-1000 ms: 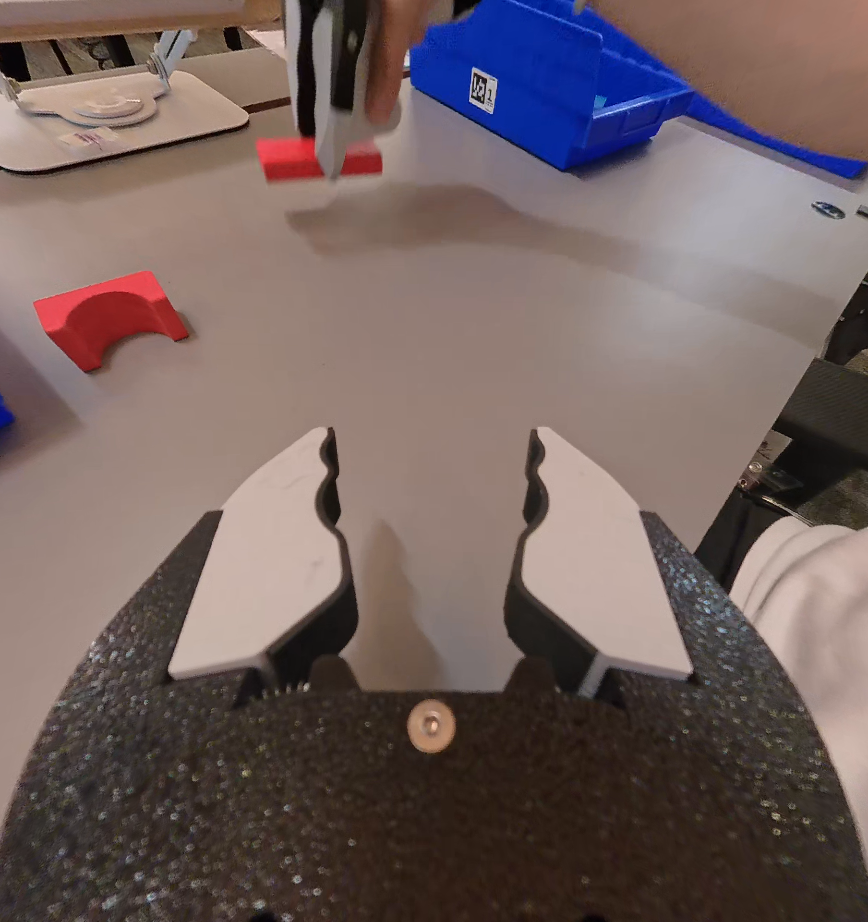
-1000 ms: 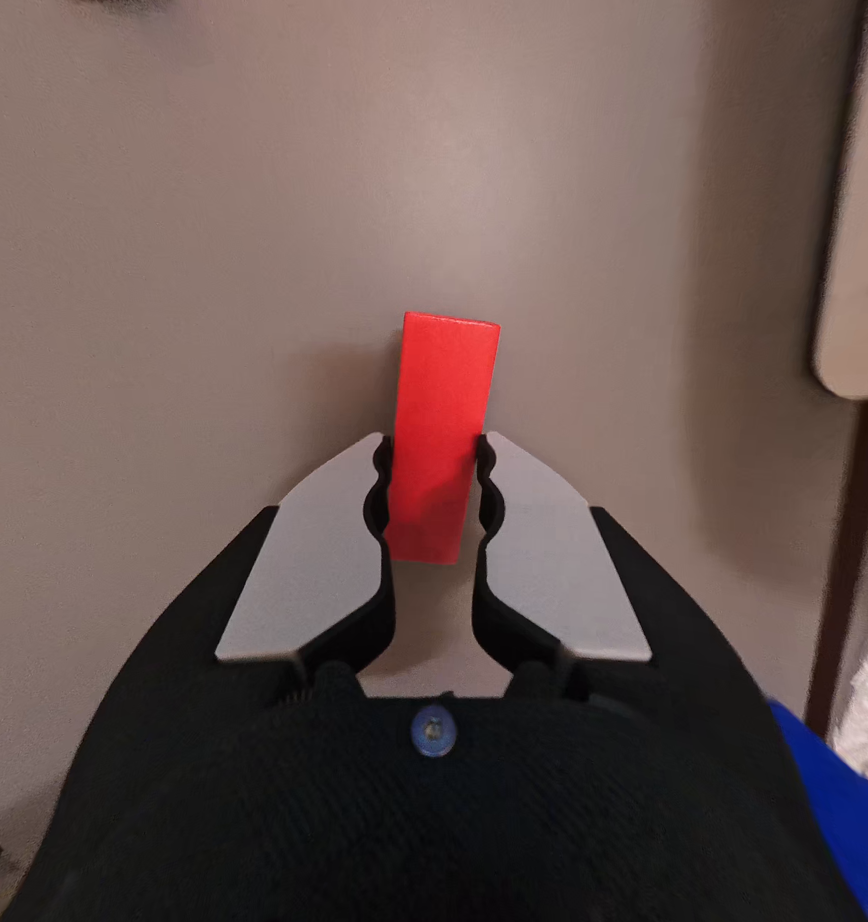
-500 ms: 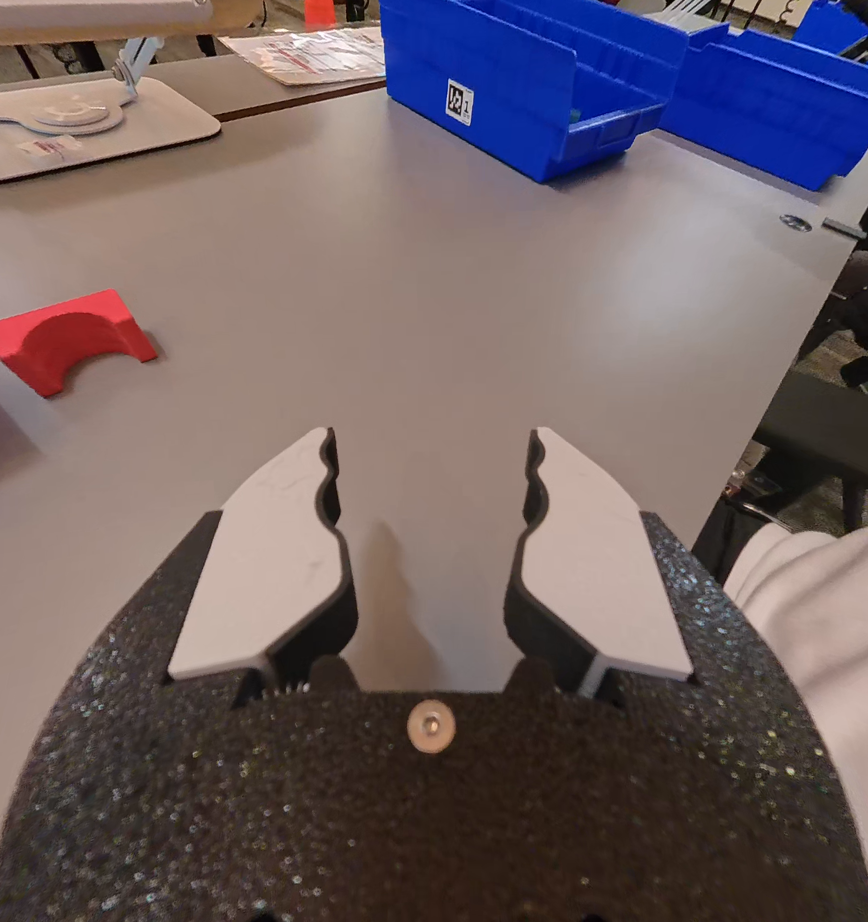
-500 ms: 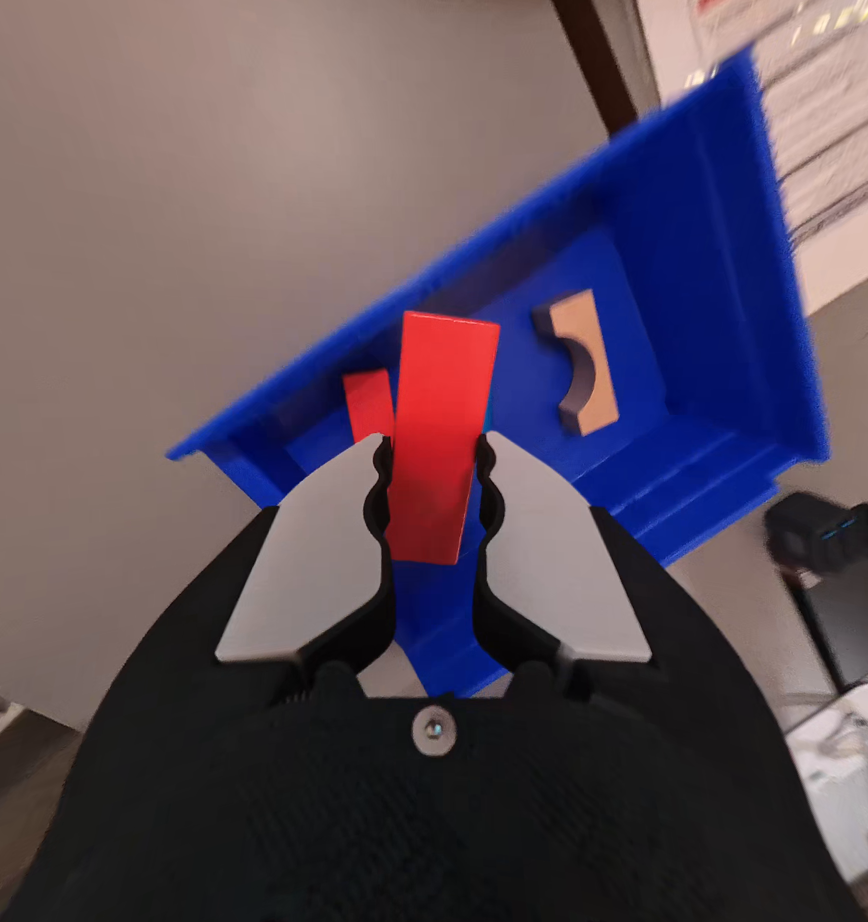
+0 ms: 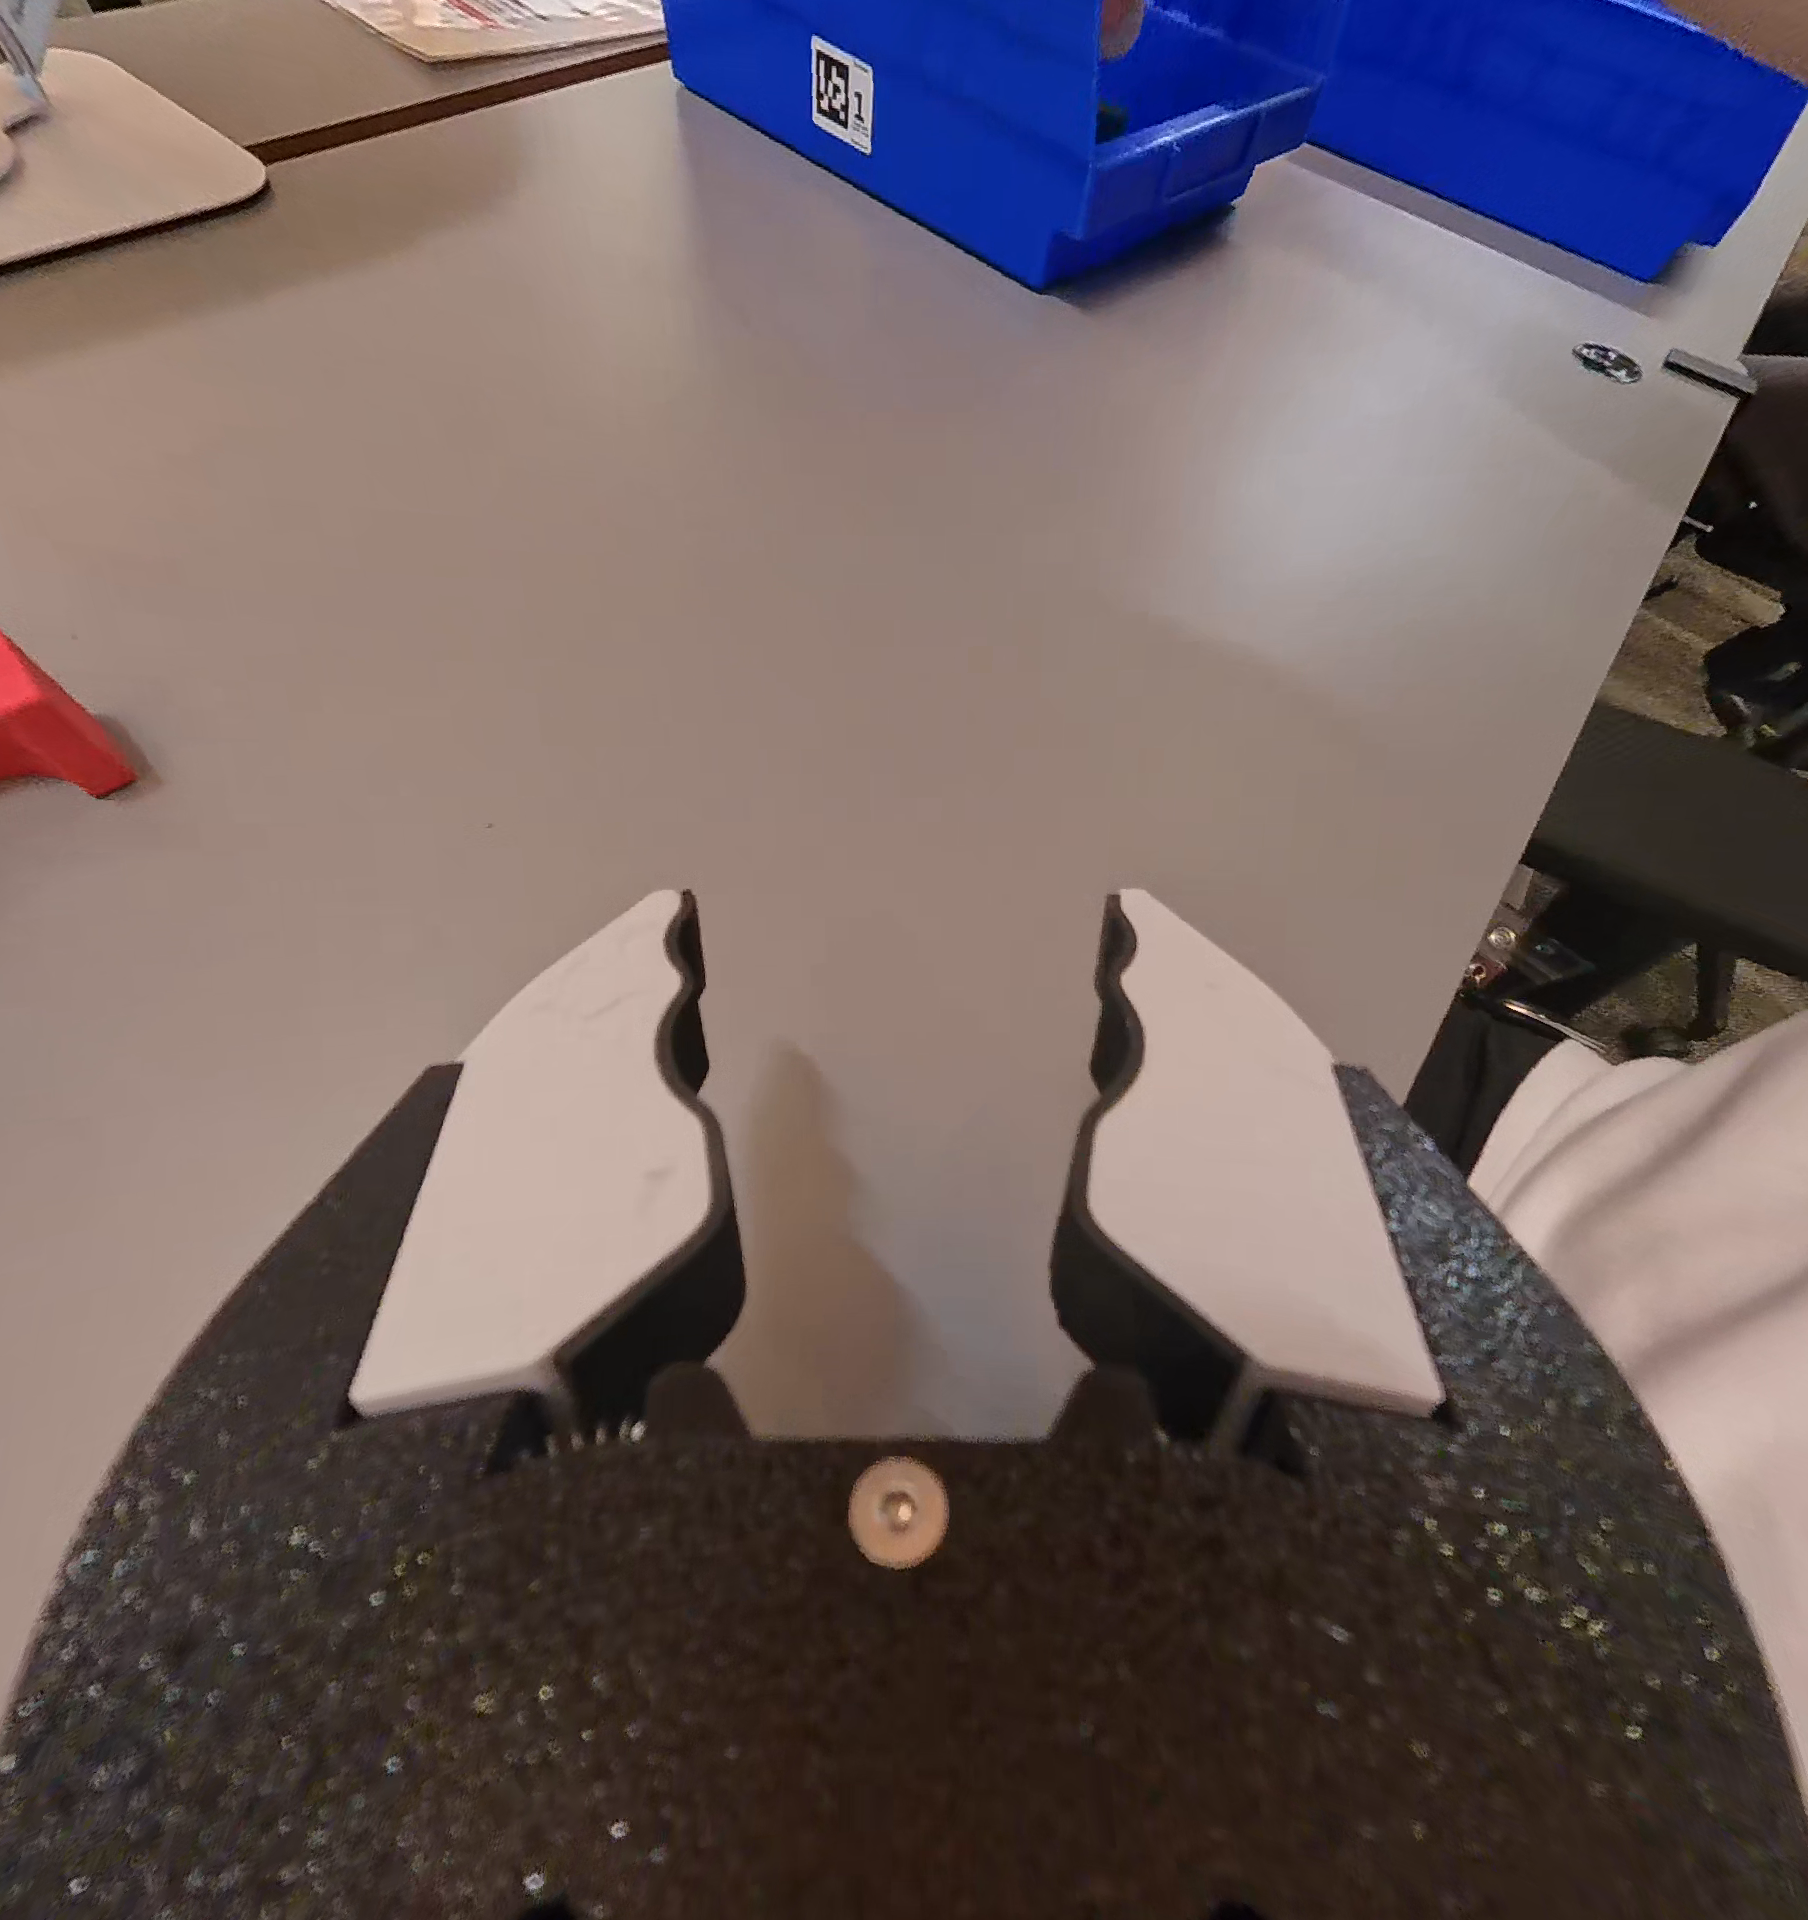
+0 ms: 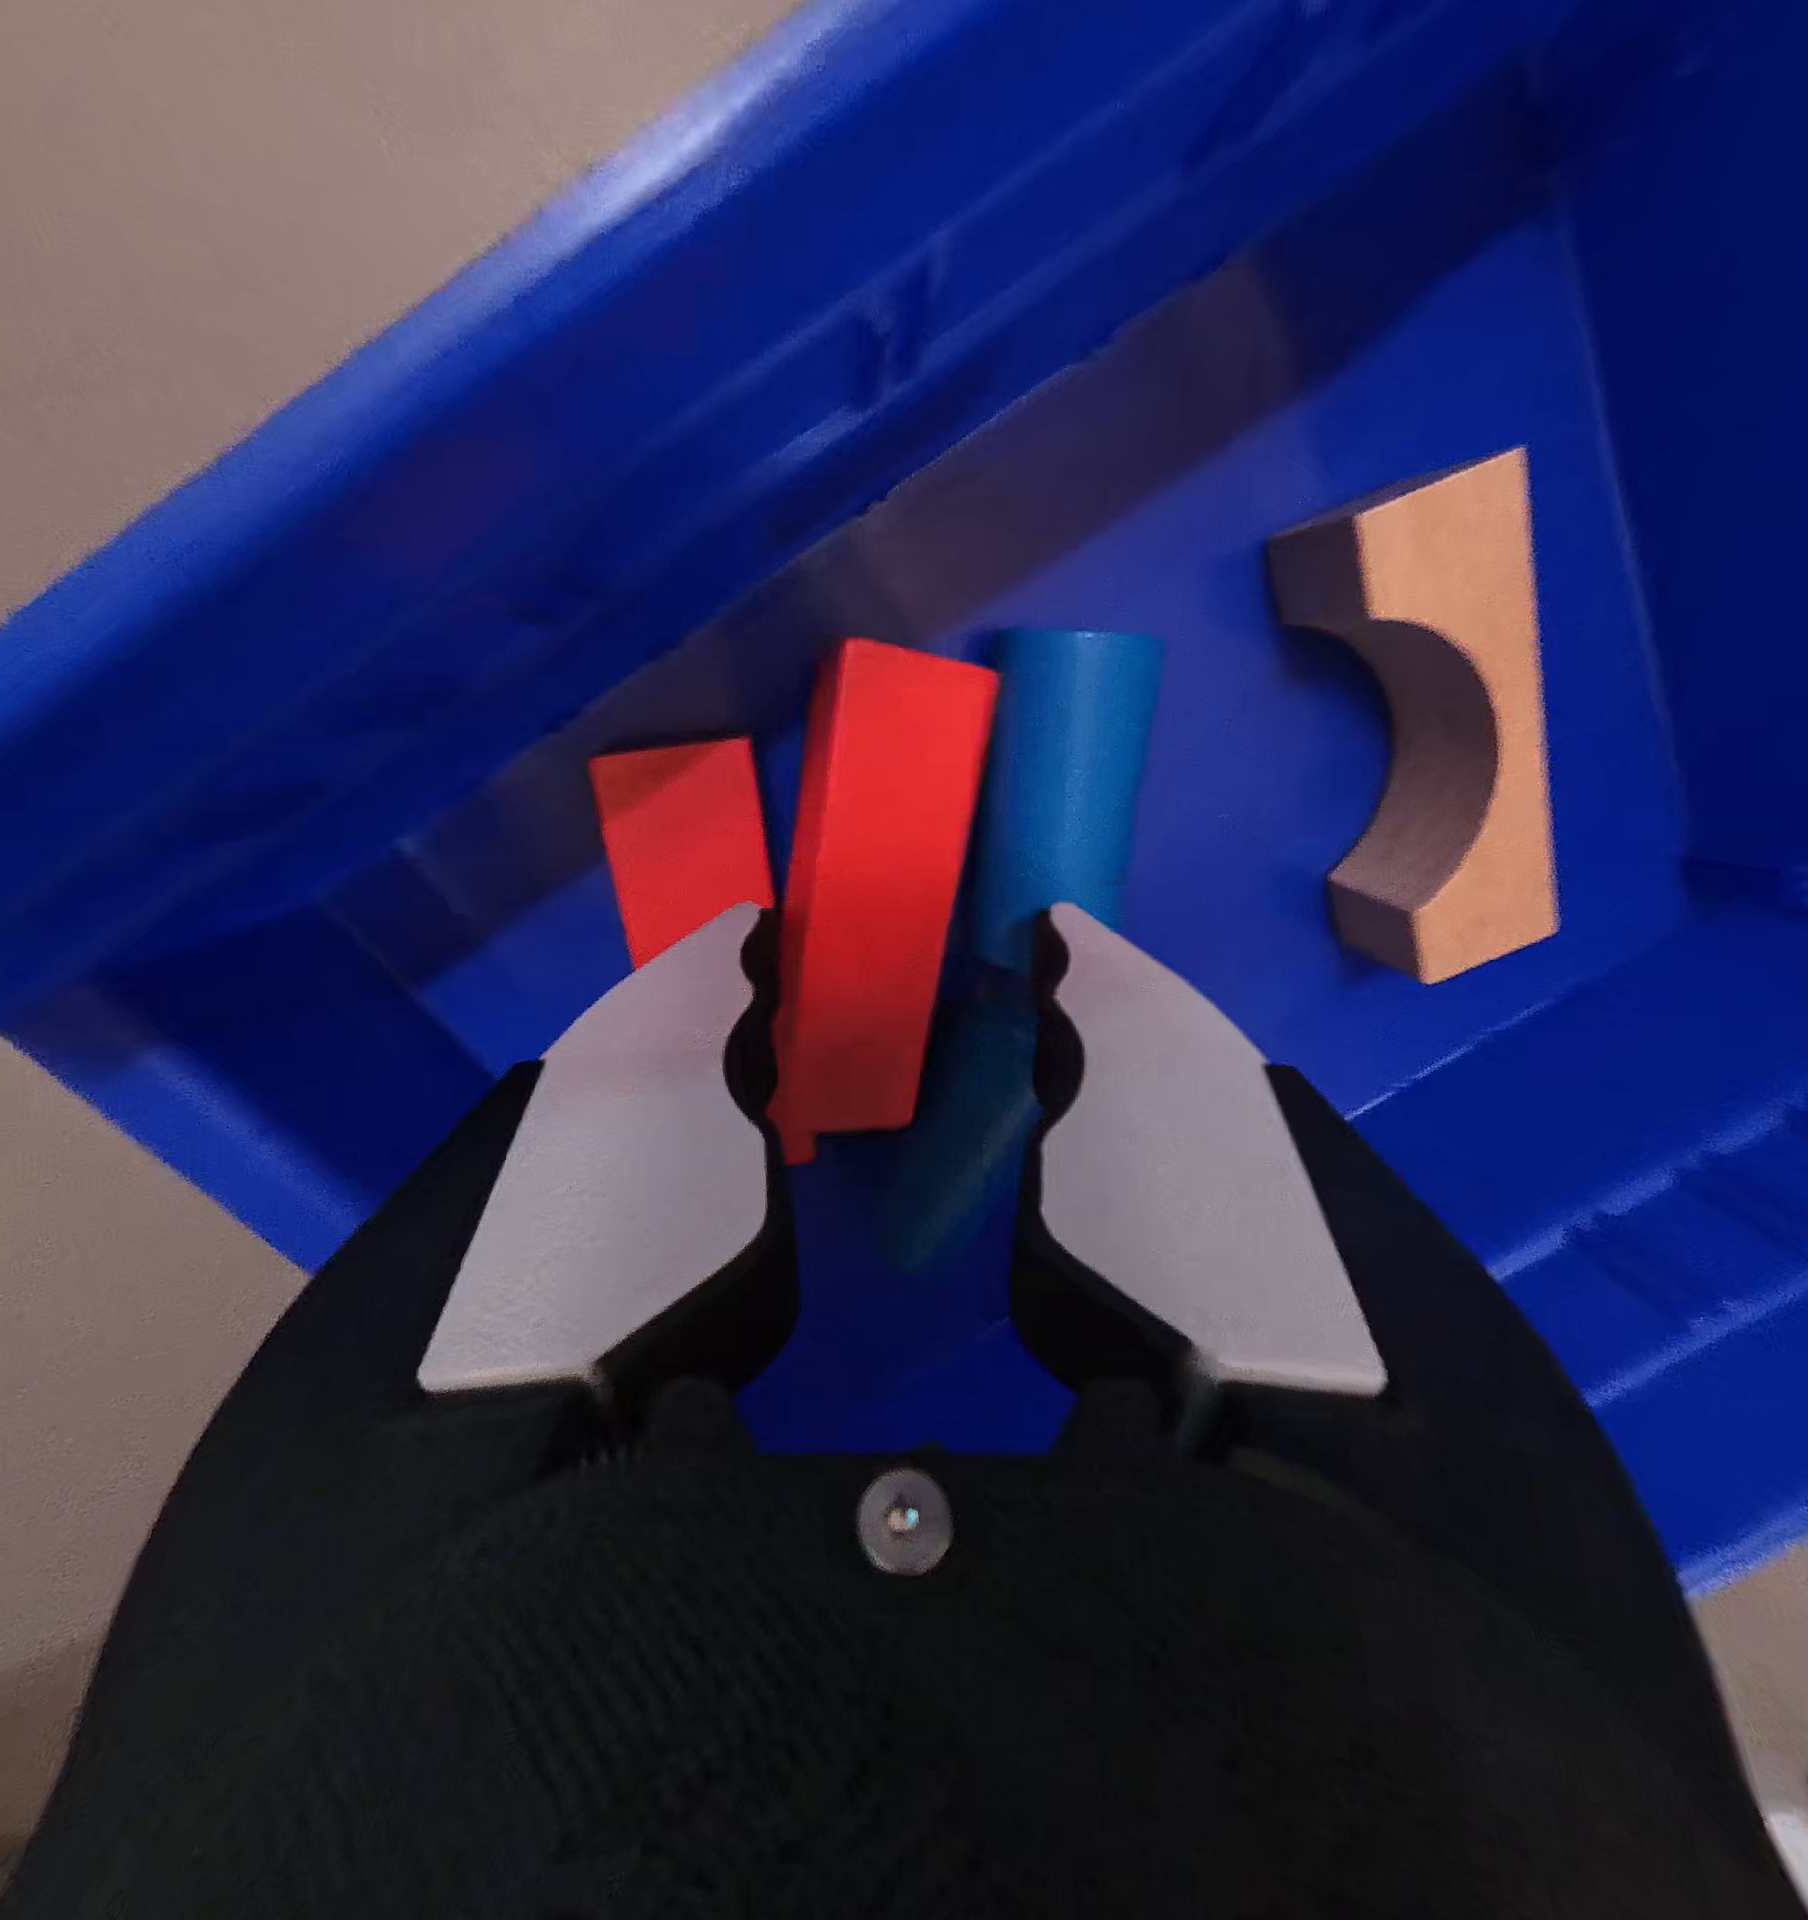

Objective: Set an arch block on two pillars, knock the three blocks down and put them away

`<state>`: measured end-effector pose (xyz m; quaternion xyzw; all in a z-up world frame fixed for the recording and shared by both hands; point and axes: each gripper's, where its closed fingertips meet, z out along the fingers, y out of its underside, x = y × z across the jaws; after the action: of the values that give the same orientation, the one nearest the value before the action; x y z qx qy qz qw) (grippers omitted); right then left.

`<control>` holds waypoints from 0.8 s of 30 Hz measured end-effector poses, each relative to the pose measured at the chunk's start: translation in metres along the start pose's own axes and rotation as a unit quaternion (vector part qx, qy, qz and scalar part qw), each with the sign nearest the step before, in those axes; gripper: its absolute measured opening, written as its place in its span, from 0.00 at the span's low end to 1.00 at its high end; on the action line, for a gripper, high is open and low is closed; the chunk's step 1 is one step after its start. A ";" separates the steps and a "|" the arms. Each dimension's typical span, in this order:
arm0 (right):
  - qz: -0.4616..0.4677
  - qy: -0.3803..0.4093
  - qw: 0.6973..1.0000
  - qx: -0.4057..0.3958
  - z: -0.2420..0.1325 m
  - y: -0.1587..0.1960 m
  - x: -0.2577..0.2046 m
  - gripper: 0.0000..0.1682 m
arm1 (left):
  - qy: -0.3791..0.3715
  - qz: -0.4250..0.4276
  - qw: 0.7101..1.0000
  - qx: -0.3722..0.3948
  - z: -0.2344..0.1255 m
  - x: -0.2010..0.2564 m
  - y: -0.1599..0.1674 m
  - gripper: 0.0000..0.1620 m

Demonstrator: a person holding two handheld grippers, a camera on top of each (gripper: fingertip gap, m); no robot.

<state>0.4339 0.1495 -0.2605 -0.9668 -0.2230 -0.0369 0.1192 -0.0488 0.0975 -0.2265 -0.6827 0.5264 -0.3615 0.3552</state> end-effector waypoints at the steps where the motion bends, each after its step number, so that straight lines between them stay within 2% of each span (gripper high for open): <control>1: -0.008 0.011 1.000 -0.001 -0.002 -0.002 0.002 0.30 | 0.000 0.001 1.000 -0.001 0.000 0.001 0.000 0.45; 5: -0.029 0.050 0.998 0.018 -0.025 -0.014 0.010 0.32 | 0.002 0.006 1.000 -0.004 0.001 0.004 0.001 0.45; 9: -0.031 0.091 0.992 0.079 -0.074 -0.044 0.013 0.28 | 0.002 0.003 1.000 0.002 0.002 0.003 0.001 0.45; 12: -0.038 0.074 0.986 0.147 -0.112 -0.085 -0.013 0.27 | 0.002 -0.001 1.000 0.011 0.001 0.003 0.000 0.45; 15: -0.079 0.031 0.978 0.191 -0.130 -0.135 -0.060 0.27 | 0.004 -0.009 1.000 0.022 0.001 0.002 -0.001 0.45; 19: -0.172 -0.047 0.963 0.202 -0.112 -0.205 -0.146 0.34 | 0.005 -0.014 1.000 0.025 -0.002 0.002 0.001 0.45; 24: -0.236 -0.126 0.948 0.174 -0.043 -0.288 -0.248 0.40 | -0.001 -0.010 1.000 0.027 -0.010 0.002 0.004 0.45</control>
<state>0.0838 0.2854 -0.1876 -0.8476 -0.4610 0.0980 0.2440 -0.0590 0.0939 -0.2246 -0.6785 0.5093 -0.3783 0.3703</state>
